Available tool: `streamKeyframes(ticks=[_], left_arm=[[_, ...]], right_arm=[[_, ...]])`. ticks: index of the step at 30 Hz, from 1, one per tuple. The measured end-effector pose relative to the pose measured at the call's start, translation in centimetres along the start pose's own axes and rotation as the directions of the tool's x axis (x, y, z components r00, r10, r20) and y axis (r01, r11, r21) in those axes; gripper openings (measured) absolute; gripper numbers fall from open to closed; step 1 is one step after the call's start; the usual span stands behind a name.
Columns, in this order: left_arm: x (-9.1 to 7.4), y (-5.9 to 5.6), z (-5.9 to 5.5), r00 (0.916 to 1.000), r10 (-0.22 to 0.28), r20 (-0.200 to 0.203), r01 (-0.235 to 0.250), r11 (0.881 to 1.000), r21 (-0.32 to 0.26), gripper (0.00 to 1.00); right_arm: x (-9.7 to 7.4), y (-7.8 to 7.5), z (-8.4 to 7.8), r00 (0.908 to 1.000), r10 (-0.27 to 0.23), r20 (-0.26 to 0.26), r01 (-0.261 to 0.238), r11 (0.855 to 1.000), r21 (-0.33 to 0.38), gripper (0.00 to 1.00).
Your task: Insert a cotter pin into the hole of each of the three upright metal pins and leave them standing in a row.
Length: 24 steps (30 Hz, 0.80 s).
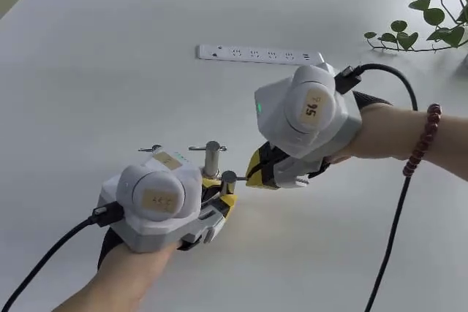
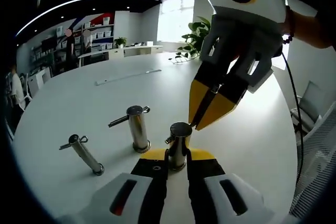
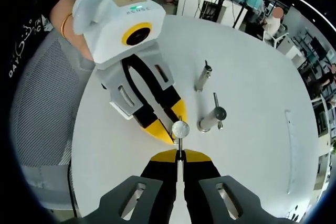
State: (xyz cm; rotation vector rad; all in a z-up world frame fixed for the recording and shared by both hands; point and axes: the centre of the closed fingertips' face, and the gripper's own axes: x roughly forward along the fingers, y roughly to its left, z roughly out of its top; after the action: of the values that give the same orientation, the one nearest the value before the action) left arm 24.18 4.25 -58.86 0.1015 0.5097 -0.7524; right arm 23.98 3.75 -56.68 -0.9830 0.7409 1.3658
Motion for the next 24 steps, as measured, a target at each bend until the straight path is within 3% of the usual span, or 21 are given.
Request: streamKeyframes(ticks=[8,13,17,21,24], left_arm=[[0.1,0.0,0.0,0.9997,0.019,0.017,-0.018,1.000,-0.017,0.12],[0.1,0.0,0.0,0.9996,0.024,0.016,-0.023,0.999,-0.022,0.12],[0.2,0.0,0.0,0.9996,0.026,0.015,-0.025,0.999,-0.023,0.12],[0.2,0.0,-0.1,0.9997,0.021,0.012,-0.021,0.999,-0.029,0.12],[0.2,0.0,-0.1,0.9997,0.021,0.012,-0.021,0.999,-0.030,0.12]], right_arm=[[0.2,-0.1,0.6,0.9997,0.004,0.025,-0.006,0.996,0.087,0.00],[0.2,-0.2,0.7,0.9993,-0.008,0.037,0.004,0.995,0.101,0.00],[-0.3,-0.7,0.8,0.9966,-0.030,0.077,0.018,0.988,0.151,0.05],[-1.1,-0.5,0.9,0.9931,-0.010,0.117,-0.012,0.983,0.184,0.06],[-1.0,-0.4,0.2,0.9958,-0.015,0.090,0.000,0.987,0.161,0.05]])
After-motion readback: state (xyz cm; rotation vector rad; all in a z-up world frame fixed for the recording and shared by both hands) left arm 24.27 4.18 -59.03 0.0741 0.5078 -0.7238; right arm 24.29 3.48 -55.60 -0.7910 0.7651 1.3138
